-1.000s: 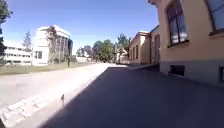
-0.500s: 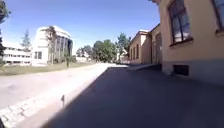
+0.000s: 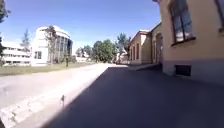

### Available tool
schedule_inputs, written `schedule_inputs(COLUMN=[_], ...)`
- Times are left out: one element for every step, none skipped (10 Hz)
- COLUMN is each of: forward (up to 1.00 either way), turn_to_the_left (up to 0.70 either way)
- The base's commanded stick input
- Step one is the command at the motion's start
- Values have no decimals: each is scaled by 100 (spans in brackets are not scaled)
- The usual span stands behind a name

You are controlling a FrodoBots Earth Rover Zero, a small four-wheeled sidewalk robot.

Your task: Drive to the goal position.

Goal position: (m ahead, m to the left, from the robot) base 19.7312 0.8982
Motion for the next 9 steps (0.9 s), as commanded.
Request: schedule_inputs(forward=[25, 25, 25, 25, 25, 25, 25, 25, 25], turn_to_the_left=[0, 0, 0, 0, 0, 0, 0, 0, 0])
